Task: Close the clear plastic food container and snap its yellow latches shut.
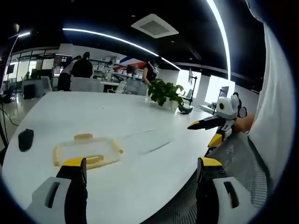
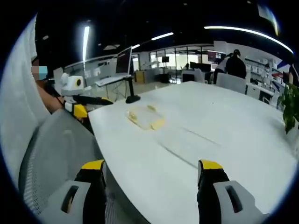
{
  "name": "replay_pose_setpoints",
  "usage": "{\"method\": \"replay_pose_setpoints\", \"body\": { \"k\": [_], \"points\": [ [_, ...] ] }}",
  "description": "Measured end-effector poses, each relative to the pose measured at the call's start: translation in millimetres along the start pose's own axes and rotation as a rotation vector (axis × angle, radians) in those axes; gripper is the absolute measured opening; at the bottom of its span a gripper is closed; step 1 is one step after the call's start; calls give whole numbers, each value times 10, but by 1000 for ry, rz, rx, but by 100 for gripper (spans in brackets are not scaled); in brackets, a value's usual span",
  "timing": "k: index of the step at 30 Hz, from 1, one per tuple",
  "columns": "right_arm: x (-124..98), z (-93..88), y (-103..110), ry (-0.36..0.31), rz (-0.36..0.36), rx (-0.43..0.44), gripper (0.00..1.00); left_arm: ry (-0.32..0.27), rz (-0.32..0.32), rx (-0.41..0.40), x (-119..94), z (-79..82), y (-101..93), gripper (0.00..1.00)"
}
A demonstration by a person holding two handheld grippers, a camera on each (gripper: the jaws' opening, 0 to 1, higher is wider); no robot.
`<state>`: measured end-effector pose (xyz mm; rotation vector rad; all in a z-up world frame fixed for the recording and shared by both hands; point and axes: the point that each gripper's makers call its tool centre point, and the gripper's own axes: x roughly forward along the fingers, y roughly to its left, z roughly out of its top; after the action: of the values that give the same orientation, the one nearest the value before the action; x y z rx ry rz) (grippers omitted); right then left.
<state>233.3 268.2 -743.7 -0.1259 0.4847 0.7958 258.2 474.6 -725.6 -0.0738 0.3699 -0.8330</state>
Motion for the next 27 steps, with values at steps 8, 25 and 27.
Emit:
{"method": "replay_pose_setpoints", "body": {
  "k": [8, 25, 27],
  "points": [
    [0, -4, 5, 5, 3, 3, 80, 3, 0, -7, 0, -1, 2, 99],
    [22, 6, 3, 36, 16, -32, 79, 36, -17, -4, 15, -39, -9, 96],
    [35, 12, 0, 38, 17, -32, 79, 40, -25, -9, 18, -37, -17, 95]
  ]
}}
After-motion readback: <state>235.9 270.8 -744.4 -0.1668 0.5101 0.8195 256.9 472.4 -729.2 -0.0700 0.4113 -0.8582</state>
